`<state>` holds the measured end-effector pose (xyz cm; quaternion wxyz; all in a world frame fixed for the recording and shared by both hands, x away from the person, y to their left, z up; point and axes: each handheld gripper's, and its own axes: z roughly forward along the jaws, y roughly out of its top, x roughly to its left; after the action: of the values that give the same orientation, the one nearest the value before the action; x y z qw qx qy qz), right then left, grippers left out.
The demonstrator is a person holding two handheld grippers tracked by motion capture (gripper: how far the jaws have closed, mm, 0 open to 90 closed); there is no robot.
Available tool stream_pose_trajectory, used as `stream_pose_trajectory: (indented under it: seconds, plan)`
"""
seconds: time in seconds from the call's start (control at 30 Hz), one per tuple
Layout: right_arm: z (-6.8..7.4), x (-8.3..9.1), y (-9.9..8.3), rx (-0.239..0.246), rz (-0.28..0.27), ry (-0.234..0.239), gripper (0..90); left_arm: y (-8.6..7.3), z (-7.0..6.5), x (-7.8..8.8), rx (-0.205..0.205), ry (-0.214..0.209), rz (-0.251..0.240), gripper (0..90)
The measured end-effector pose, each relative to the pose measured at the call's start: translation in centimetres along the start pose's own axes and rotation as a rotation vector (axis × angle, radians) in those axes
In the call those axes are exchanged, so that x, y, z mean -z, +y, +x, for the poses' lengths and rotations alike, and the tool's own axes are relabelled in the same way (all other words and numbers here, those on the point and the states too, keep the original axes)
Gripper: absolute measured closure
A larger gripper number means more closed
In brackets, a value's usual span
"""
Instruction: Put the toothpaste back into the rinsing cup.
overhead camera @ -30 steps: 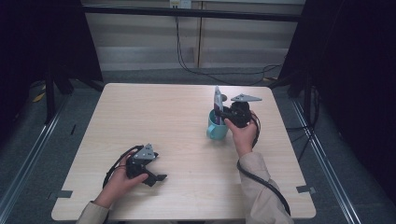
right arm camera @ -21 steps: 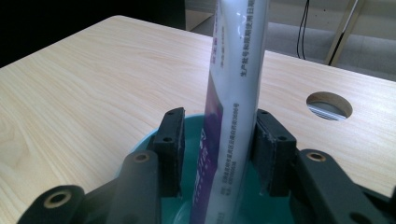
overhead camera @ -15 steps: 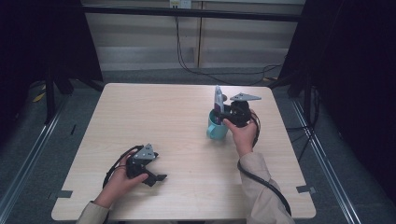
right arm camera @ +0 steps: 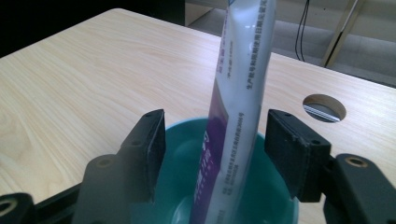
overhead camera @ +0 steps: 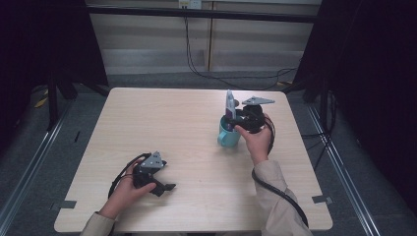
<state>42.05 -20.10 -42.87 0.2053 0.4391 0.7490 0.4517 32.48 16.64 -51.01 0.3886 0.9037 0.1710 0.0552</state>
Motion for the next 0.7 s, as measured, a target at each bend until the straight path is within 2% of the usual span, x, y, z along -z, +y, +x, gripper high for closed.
stream_pose_trajectory:
  seconds: [0.07,0.17,0.27,0.4,0.57,0.7]
  plan:
    - [-0.1,0.0,0.0,-0.008,0.006,0.013,35.9,0.0,0.0,0.0,0.000,-0.002,0.003,7.4]
    - [0.0,0.2,0.1,-0.001,0.007,0.007,33.8,0.0,0.0,0.0,0.000,-0.003,0.003,7.4]
    - [-0.1,0.4,0.1,-0.015,0.007,0.011,30.2,0.0,0.0,0.0,0.000,-0.002,0.001,7.4]
    - [-0.3,0.6,0.1,-0.016,0.027,0.013,25.2,0.0,0.0,0.0,-0.001,-0.002,0.003,7.4]
    - [-0.5,1.1,0.0,-0.026,0.019,0.020,24.5,0.0,0.0,0.0,0.001,-0.001,-0.001,7.4]
    - [-0.6,1.4,0.0,-0.028,0.021,0.006,19.5,0.0,0.0,0.0,0.000,-0.003,0.003,7.4]
